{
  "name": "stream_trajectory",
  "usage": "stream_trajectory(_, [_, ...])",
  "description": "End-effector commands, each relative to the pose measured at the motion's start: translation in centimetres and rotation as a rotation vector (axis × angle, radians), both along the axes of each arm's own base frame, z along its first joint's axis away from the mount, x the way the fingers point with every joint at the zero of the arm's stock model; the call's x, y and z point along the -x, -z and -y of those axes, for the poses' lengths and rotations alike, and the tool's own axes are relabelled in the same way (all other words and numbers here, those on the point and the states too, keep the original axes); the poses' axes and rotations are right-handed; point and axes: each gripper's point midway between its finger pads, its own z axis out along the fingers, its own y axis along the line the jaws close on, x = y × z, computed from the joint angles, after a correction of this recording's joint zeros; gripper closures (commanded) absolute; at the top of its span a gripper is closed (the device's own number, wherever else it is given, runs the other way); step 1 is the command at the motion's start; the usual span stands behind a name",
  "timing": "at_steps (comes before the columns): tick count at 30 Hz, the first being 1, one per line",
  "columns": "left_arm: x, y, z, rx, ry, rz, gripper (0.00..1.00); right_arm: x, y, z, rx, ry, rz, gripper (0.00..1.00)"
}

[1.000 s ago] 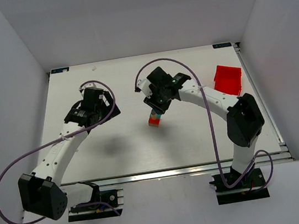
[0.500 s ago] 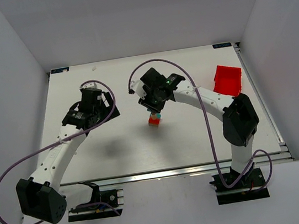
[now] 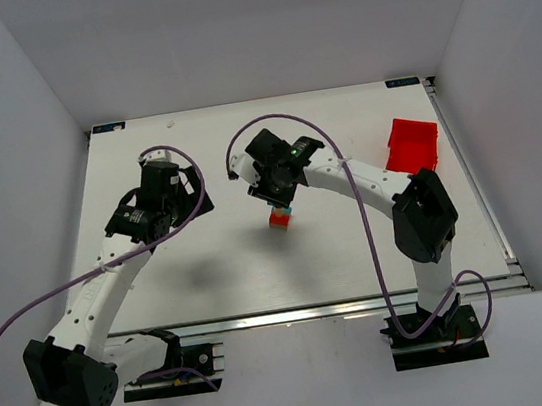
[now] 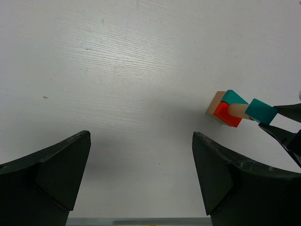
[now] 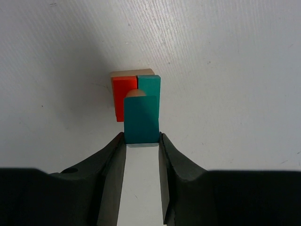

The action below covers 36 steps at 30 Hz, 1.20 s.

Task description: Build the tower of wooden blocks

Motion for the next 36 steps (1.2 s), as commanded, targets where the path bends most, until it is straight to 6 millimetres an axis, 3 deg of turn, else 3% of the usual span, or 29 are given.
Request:
stream_trajectory(1, [-0.13,-1.22,-0.29,0.000,-0.007,0.036,0.02,-0.63,-1.61,-0.59,-0.016,-0.007,0.037,0.98])
stream_trajectory(36, [-0.01,-0.98,0.00,0.015,0.003,0.033,0.02,-0.22,-1.00,-0.88,-0.014,0.049,-0.011,0.90])
